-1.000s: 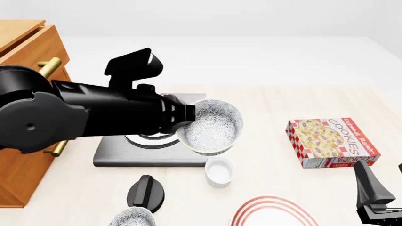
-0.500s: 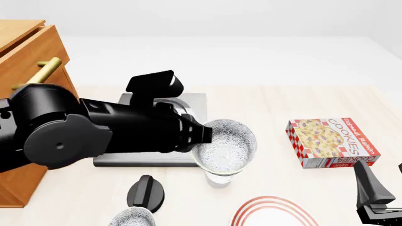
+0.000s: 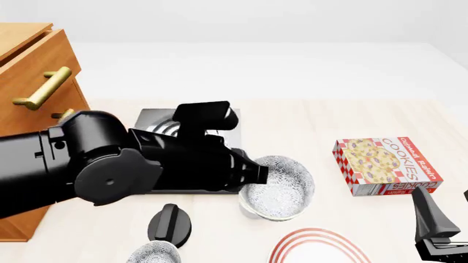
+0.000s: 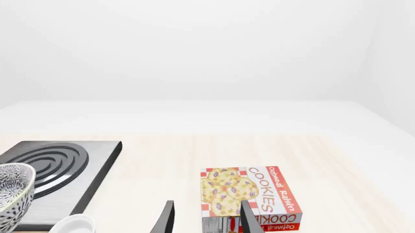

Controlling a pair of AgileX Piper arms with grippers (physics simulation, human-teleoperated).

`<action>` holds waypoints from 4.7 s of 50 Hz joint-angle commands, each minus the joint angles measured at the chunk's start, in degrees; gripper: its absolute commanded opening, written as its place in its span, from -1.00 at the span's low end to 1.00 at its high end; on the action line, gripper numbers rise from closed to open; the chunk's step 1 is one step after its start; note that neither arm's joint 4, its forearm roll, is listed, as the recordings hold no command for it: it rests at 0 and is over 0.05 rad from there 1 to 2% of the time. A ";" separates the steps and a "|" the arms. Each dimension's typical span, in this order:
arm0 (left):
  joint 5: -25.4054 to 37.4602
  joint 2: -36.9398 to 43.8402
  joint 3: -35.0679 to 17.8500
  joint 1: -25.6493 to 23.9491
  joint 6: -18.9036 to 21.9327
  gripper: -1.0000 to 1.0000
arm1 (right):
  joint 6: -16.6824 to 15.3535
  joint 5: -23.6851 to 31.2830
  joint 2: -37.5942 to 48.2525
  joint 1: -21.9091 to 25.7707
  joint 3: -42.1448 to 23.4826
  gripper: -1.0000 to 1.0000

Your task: Pick the akita bowl on the wooden cabinet and place it on the plate.

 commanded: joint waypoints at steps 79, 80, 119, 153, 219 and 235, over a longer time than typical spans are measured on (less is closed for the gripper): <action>-7.17 18.39 -5.96 -5.61 -3.94 -1.00 | 0.00 0.00 0.00 0.00 0.00 1.00; -7.28 18.55 -6.01 -5.67 -4.03 -1.00 | 0.00 0.00 0.00 0.00 0.00 1.00; -11.81 23.72 -5.11 -6.94 -7.18 -1.00 | 0.00 0.00 0.00 0.00 0.00 1.00; -14.84 26.40 -4.43 -6.94 -8.75 -1.00 | 0.00 0.00 0.00 0.00 0.00 1.00; -15.99 29.65 -4.70 -7.56 -7.75 -1.00 | 0.00 0.00 0.00 0.00 0.00 1.00; -13.94 25.41 -5.49 -12.23 -6.05 1.00 | 0.00 0.00 0.00 0.00 0.00 1.00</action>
